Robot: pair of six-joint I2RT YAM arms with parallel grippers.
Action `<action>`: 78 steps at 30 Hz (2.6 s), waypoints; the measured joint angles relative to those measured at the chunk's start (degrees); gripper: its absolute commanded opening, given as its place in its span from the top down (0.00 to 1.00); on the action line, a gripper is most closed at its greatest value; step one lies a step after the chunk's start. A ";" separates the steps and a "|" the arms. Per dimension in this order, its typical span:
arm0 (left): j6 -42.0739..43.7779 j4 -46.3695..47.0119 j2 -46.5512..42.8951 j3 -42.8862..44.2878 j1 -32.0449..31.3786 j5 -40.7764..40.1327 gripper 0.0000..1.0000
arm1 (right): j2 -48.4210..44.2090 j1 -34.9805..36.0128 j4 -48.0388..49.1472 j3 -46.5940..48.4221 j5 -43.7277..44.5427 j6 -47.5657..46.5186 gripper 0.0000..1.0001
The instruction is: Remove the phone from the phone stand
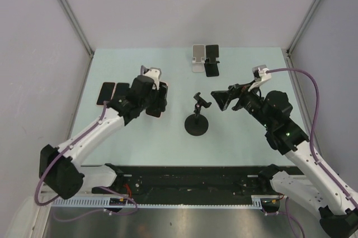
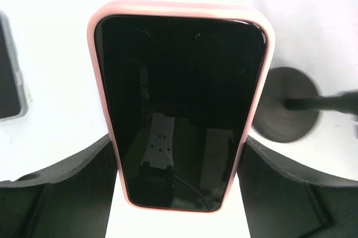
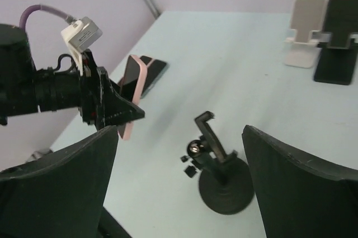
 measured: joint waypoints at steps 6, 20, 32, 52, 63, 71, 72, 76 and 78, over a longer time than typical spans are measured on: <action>4.55 -3.06 13.64 3.26 11.17 3.48 0.89 | -2.91 -0.66 -7.91 0.00 5.88 -6.01 0.02; 9.55 -5.88 40.09 24.81 23.65 3.74 0.84 | -4.15 -0.79 -12.70 -0.20 10.54 -10.62 0.02; 11.19 -7.06 47.39 25.24 27.54 3.34 0.69 | -2.51 -0.81 -12.90 -0.22 11.30 -11.63 0.02; 12.09 -7.10 47.63 25.24 27.76 1.36 0.29 | -2.36 -0.81 -13.77 -0.22 10.64 -11.61 0.02; 12.07 -7.10 47.63 25.24 27.76 1.20 0.14 | -2.32 -0.81 -13.84 -0.22 9.70 -11.26 0.02; 12.09 -7.08 47.63 25.24 27.74 0.74 0.10 | -1.70 -0.81 -14.10 -0.22 9.25 -11.13 0.02; 12.09 -7.08 47.63 25.24 27.71 0.72 0.11 | -1.68 -0.81 -14.19 -0.22 9.16 -11.13 0.02; 12.04 -7.10 47.52 25.24 27.39 0.50 0.17 | -1.66 -0.81 -14.21 -0.22 8.92 -11.10 0.02; 12.04 -7.10 47.52 25.24 27.10 0.20 0.21 | -1.66 -0.81 -14.21 -0.22 8.74 -11.10 0.03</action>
